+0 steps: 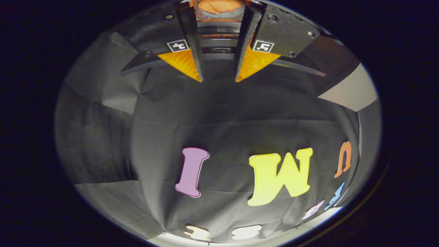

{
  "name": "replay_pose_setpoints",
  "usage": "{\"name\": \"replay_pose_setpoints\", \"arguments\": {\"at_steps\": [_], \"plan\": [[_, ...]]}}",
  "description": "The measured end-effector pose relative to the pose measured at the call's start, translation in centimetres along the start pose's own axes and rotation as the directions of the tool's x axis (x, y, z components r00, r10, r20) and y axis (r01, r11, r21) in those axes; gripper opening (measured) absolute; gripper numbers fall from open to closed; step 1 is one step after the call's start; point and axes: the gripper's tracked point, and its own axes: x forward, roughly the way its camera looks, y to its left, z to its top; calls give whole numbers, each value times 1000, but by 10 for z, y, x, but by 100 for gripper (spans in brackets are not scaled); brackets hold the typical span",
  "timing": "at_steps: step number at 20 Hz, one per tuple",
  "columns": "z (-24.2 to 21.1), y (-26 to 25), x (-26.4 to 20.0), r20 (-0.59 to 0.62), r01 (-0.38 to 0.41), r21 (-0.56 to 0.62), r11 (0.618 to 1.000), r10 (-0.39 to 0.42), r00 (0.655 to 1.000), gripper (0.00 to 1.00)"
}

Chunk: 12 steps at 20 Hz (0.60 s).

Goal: Put the clothes into the washing machine and then close the washing machine lid.

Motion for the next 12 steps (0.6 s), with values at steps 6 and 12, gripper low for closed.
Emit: {"name": "replay_pose_setpoints", "arguments": {"at_steps": [6, 12], "plan": [[-7, 1, -12, 24, -2, -2, 1000, 2, 1000, 54], [-14, 1, -26, 35, -10, -4, 1000, 10, 999, 54]]}}
